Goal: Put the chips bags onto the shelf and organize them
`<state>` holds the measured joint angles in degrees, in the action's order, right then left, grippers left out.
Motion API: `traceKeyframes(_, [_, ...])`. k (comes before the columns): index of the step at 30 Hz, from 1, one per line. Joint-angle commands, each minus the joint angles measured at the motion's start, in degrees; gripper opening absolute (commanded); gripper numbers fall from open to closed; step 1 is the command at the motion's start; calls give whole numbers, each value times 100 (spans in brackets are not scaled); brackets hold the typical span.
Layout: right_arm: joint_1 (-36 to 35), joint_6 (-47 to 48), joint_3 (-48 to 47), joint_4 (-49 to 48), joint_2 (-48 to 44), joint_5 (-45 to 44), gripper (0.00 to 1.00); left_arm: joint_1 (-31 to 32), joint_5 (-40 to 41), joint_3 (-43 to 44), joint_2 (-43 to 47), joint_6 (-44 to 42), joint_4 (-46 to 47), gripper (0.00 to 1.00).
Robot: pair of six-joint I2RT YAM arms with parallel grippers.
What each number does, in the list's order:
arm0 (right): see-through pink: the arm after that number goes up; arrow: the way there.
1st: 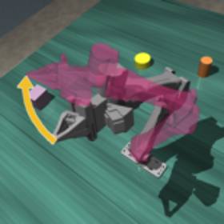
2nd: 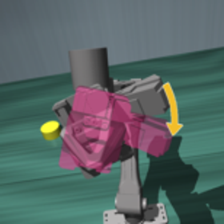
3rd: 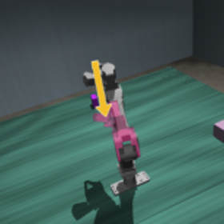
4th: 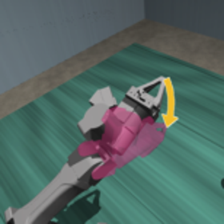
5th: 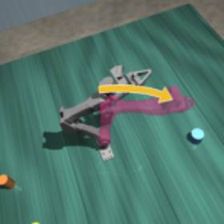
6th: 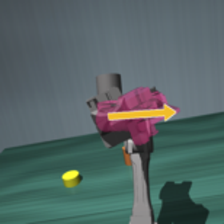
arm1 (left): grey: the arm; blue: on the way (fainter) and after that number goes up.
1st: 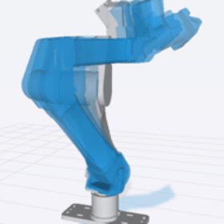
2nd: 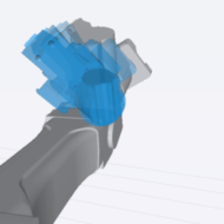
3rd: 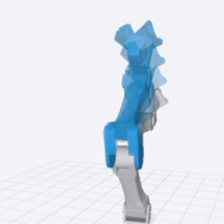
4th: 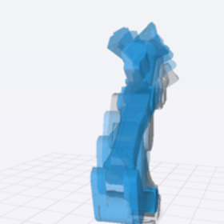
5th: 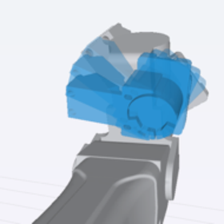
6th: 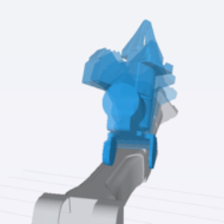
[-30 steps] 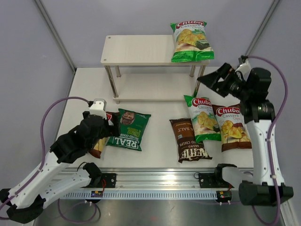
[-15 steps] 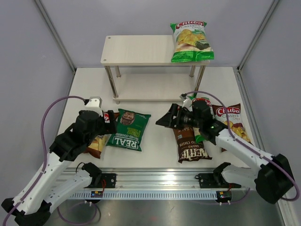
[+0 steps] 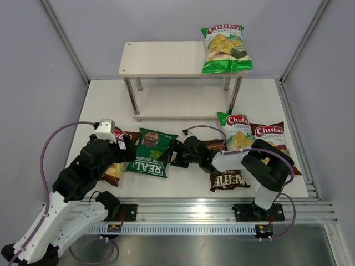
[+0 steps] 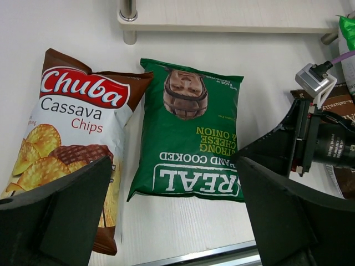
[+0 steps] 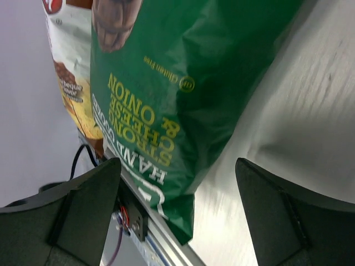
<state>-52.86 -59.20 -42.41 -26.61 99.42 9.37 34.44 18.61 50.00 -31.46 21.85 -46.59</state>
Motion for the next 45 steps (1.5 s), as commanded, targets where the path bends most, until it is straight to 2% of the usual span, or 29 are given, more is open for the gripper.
traceKeyframes(1, [-84, -408, -92, -1038, 340, -550, 91, -16, -33, -78, -44, -101, 273, 99])
traceKeyframes(4, [-93, -513, -109, -1626, 806, -339, 86, -25, -68, -78, -79, -102, 273, 99])
traceKeyframes(5, [-93, -566, -101, -1941, 912, -330, 79, -16, -77, -78, -71, -102, 282, 99])
traceKeyframes(7, [-93, -645, -39, -2215, 1166, -426, 72, -16, -94, -78, -44, -102, 282, 99])
traceKeyframes(11, [-102, -690, 224, -3198, 1361, -462, 46, -16, -165, -113, 17, -110, 326, 99])
traceKeyframes(12, [-93, -672, 260, -3323, 1352, -427, 35, -16, -200, -113, 9, -119, 326, 99])
traceKeyframes(17, [-93, -243, 497, -3509, 958, -462, 17, -16, -226, -113, -44, -137, 326, 99])
traceKeyframes(22, [-84, 119, 935, -3316, 97, -787, 8, -16, -384, -61, 0, -119, 343, 99])
traceKeyframes(26, [-93, 434, 1051, -2868, -562, -814, 7, -16, -437, 45, 52, 170, 203, 99])
traceKeyframes(31, [-93, 794, 1025, -2123, -1398, -901, 5, -16, -1007, -103, 315, 1592, 307, 99])
traceKeyframes(38, [-93, 1121, 963, -1857, -1987, -1148, 2, -16, -1702, -1281, 1159, 4192, 1782, 99])
traceKeyframes(45, [-102, 1314, 910, -1953, -2259, -1051, 1, -16, -2072, -1791, 598, 5452, 2601, 99])
